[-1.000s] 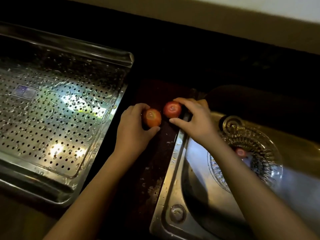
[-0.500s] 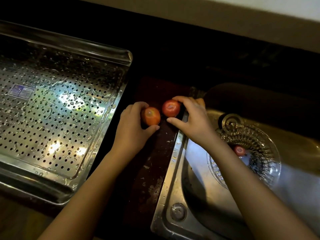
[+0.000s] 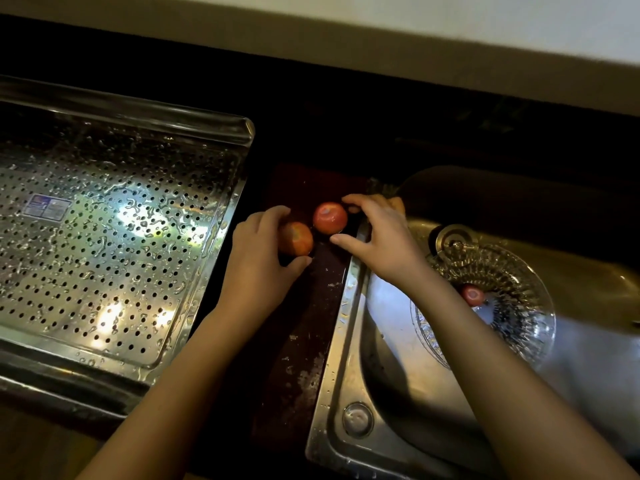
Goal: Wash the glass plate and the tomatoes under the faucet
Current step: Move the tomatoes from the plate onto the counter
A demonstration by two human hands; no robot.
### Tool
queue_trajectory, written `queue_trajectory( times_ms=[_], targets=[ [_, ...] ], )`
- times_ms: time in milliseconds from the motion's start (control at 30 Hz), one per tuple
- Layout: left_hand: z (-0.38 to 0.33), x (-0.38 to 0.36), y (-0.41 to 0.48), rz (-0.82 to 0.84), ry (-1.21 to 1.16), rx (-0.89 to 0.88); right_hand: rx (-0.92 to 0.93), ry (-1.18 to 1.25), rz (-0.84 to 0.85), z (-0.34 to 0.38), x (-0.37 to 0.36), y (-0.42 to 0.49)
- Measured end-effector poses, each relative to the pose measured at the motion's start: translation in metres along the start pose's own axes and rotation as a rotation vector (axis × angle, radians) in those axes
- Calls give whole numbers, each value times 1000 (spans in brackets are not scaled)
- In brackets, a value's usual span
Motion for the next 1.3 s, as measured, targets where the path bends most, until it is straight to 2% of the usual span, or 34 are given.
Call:
queue_trajectory(
  times_ms=[167, 267, 367, 500, 667, 733, 900, 1133, 1300],
  targets=[
    [-38, 6, -21, -116, 8, -179, -56, 8, -82, -23, 34, -20],
    [-74, -26, -28, 68, -74, -275, -195, 9, -100, -63, 61, -51],
    [-102, -79, -21, 312, -128, -282, -393, 47, -101, -108, 76, -92],
    [-125, -159, -9, 526, 39, -288, -556, 40, -82, -160, 75, -139],
    [-123, -241, -27, 666, 205, -246, -652, 50, -24, -209, 50, -168],
    [-117, -265, -39, 664, 209, -185, -640, 59, -21, -222, 45, -167],
    [-115, -297, -61, 512, 83, -27, -552, 51, 85, -242, 38, -154],
    [-116, -318, -67, 432, -25, 2, -439, 21, 172, -244, 33, -136],
    [-113, -315, -69, 412, 31, -38, -442, 70, 150, -243, 30, -130]
  ],
)
Point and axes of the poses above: each hand's wrist, its own y-axis towards the middle knuckle, its own x-axis out of the back of the hand, z = x × y, the point moved 4 cm from there along y, towards the middle knuckle, and after that the axes turned 4 degrees about x, right-handed, at the moved point
